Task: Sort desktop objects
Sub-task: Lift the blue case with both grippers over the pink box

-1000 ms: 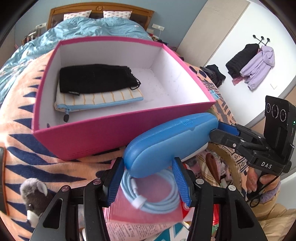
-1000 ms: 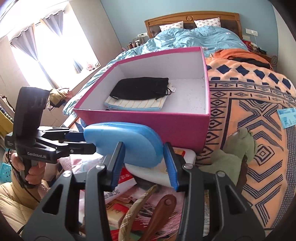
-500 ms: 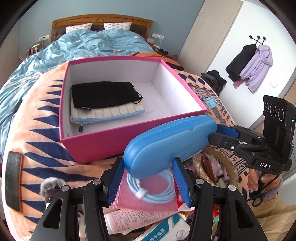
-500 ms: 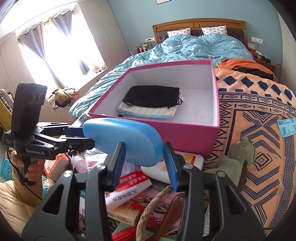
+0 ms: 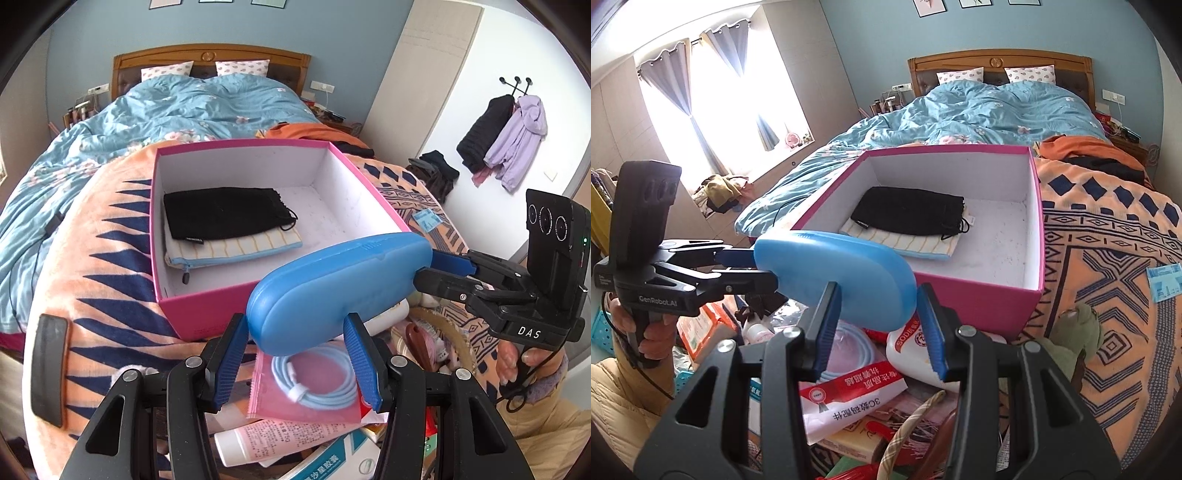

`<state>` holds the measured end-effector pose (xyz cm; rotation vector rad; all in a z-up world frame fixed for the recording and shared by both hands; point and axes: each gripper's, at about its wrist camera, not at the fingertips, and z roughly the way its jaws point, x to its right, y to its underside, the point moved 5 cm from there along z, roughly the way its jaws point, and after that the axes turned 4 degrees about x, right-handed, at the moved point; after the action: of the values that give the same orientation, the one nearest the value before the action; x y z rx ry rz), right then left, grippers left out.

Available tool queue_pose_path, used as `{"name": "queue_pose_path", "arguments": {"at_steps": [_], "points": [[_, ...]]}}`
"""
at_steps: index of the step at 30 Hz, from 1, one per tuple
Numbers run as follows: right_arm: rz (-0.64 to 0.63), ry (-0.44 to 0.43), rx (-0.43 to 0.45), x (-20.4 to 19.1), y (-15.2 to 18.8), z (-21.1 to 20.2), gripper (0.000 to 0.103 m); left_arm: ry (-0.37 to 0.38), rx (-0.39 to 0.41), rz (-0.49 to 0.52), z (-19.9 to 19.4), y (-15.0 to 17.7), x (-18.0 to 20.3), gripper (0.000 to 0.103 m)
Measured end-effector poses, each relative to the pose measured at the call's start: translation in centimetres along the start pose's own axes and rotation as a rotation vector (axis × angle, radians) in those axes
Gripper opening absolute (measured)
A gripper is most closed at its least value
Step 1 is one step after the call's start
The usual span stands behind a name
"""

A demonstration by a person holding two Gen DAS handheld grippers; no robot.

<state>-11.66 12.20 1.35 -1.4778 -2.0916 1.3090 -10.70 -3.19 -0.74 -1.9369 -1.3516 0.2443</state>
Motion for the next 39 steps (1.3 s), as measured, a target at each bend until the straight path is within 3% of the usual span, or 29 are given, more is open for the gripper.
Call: {"name": "queue_pose_path", "arguments": {"at_steps": [39], "points": [[-0.016,-0.022,-0.009,0.4,-3.8,3.6,0.045,-0.078,0.030,-0.017,0.4,-3.4,-2.5,0.054]]}}
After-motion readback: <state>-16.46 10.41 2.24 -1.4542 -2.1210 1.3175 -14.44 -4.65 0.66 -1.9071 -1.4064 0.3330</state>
